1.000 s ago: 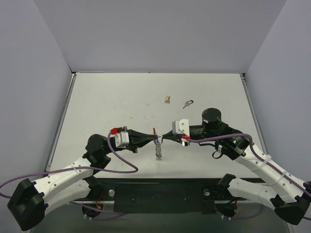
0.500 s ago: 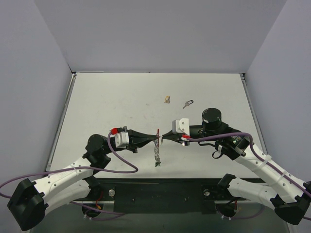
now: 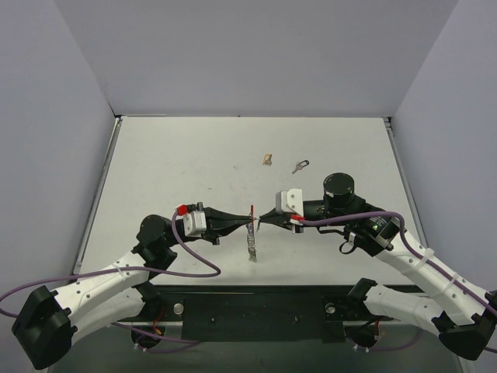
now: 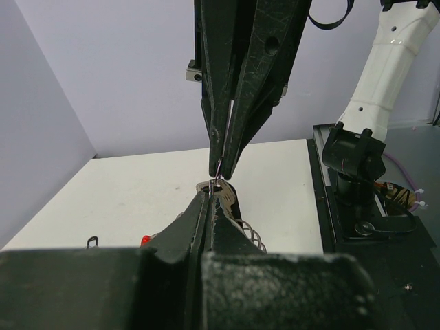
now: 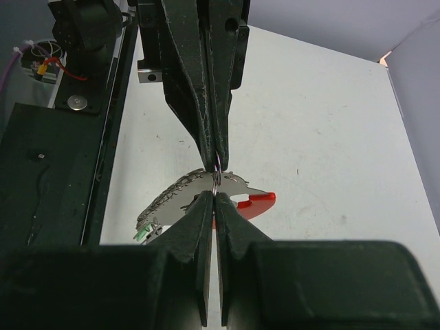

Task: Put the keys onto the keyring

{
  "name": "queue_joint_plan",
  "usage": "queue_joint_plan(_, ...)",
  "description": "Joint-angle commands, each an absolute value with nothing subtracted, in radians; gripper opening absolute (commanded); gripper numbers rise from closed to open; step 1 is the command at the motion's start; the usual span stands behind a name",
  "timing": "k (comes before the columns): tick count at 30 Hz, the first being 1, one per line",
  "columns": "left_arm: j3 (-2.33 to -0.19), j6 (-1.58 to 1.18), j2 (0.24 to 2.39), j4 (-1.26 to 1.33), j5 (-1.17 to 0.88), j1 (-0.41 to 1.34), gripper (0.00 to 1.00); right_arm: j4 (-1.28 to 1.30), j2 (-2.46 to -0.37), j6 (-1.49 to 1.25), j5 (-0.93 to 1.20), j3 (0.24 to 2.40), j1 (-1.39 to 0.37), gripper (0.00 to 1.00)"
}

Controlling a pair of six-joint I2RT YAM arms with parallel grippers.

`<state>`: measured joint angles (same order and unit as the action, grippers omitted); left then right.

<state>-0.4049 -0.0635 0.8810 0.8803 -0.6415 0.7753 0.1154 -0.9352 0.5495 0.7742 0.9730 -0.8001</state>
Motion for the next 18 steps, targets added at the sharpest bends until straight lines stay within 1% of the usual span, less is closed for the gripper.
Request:
queue_joint_plan(1, -0.417, -0.051, 0.865, 0.951, -0.647, 0.767, 0.00, 0.054, -0.910, 0.537, 0.796, 0.966, -0.801, 0.00)
queue_joint_plan(18, -0.417, -0.045, 0.865, 0.951, -0.657, 0.767, 0.00, 0.043, -0.914, 0.520, 0.793, 0.954, -0.801, 0.00)
